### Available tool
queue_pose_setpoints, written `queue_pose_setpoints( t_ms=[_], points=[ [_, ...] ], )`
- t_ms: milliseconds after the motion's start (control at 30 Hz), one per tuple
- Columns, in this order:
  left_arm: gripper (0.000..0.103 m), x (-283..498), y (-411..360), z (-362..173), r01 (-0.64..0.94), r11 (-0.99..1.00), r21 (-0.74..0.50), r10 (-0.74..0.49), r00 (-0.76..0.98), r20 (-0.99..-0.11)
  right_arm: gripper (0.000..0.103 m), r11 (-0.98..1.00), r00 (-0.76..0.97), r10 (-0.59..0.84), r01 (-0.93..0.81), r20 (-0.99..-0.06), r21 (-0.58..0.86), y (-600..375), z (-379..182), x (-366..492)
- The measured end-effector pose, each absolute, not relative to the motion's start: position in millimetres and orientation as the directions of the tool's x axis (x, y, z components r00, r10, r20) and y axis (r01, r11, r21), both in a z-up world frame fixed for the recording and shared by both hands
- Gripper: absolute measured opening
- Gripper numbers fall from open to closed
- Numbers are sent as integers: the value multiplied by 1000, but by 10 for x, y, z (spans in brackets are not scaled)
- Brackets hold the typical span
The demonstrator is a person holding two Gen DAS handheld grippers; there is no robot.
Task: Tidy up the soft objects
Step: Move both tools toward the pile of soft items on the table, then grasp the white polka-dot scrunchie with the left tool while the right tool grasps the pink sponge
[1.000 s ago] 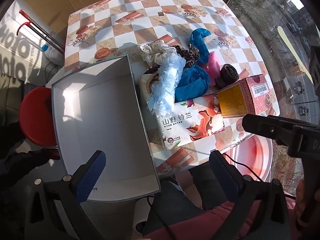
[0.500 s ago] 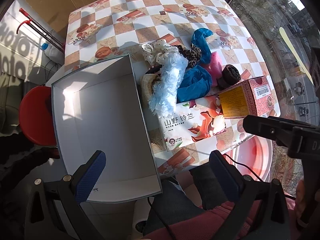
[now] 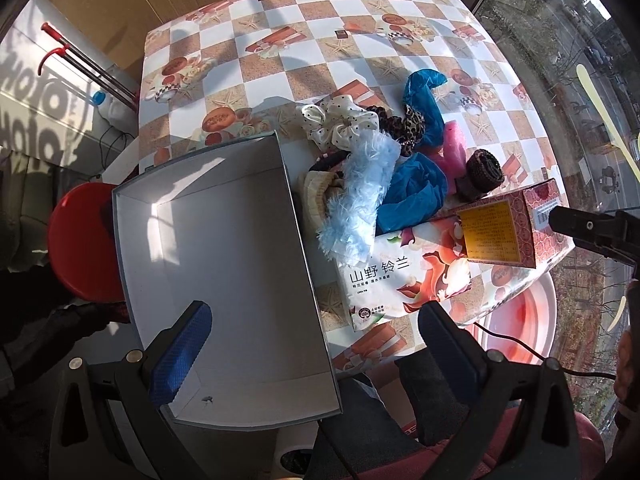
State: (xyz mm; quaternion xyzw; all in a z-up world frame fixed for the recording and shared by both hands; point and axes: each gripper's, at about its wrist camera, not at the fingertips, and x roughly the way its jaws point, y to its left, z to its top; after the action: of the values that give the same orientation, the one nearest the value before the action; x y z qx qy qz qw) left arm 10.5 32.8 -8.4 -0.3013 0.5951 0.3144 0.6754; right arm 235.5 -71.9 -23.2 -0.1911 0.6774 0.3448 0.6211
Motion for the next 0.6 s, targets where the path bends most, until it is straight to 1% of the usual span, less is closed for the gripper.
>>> queue_pose_setpoints(
  t_ms=[33, 200, 333, 533, 600],
  points=[
    [103, 163, 373, -113, -782, 621, -47, 42, 93, -995, 103, 696, -147, 164, -683, -975, 220, -723, -241, 2433],
    [103, 472, 558, -137, -772, 636, -10, 89, 86, -992, 103, 689, -127, 144, -699, -981, 192, -665, -305, 2796],
    [103, 739, 682, -229, -762, 647, -29, 59, 88, -994, 103, 654, -140, 116, -734, -983, 182, -489, -441, 3025],
    [103, 1142, 1094, -517, -747, 665, 6, 50, 36, -998, 103, 552, -260, 37, -799, -965, 236, 42, -878, 3140],
    [103, 1277, 1237, -677, -730, 683, 27, 39, 0, -999, 103, 500, -287, -29, -834, -958, 234, 247, -1080, 3105]
  ],
)
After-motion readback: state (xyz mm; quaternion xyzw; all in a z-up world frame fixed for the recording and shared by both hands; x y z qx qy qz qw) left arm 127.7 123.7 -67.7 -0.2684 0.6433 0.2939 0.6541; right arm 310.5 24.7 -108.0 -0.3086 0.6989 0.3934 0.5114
